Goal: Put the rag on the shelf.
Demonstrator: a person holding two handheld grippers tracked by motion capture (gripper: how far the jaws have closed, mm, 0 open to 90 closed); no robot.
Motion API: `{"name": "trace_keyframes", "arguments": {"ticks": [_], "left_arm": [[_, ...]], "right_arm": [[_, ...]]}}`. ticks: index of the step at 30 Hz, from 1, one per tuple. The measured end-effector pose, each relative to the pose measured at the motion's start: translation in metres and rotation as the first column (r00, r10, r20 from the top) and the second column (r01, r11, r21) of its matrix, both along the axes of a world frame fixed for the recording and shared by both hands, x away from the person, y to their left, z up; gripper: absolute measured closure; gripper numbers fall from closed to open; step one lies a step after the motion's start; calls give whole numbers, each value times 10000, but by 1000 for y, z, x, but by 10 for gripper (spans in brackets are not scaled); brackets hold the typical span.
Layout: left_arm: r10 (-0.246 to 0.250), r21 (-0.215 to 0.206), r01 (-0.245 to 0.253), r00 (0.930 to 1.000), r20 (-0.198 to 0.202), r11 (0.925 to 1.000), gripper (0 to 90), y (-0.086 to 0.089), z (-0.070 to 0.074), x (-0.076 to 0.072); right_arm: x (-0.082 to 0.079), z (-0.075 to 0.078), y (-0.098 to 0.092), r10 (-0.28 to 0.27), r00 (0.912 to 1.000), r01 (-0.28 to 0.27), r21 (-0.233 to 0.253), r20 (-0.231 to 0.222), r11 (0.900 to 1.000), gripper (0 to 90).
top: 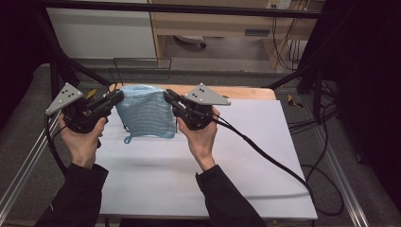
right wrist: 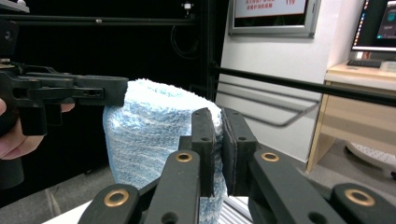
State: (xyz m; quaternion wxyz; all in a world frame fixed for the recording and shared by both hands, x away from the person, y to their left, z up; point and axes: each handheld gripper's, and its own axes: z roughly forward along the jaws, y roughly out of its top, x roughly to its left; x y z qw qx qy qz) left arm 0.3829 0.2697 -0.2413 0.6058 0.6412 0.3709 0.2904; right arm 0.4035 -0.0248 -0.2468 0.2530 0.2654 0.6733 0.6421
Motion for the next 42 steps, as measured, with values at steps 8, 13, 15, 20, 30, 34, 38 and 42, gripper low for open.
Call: {"name": "trace_keyframes", "arguments": {"ticks": [8,13,15,20,30,34,38,42], "left_arm": [[138,-69,-135,9994,314,9999,839,3,21,4],[221,-70,-218,9986,489,9997,839,4,32,7],[242,-97,-237,9983,532,9997,839,4,36,8],[279,-60,-276,9973,681,9996,839,5,46,12],[423,-198,-406,9946,943,9990,839,7,64,22],[501,-226,-481,9940,977,9986,839,9,70,27],[534,-286,-507,9933,1027,9983,839,10,76,32],[574,-320,-542,9922,1104,9980,839,12,83,35]], "right_arm": [[6,19,5,-49,9993,42,178,374,9998,849],[11,31,7,-103,9981,89,226,614,9997,850],[12,35,7,-106,9977,88,273,665,9996,850],[16,42,9,-141,9969,109,413,774,9991,850],[27,57,14,-273,9939,225,457,1070,9987,850],[33,64,17,-321,9932,268,487,1121,9985,851],[38,69,19,-371,9920,310,521,1203,9982,851],[43,75,22,-381,9912,301,644,1271,9975,850]]}}
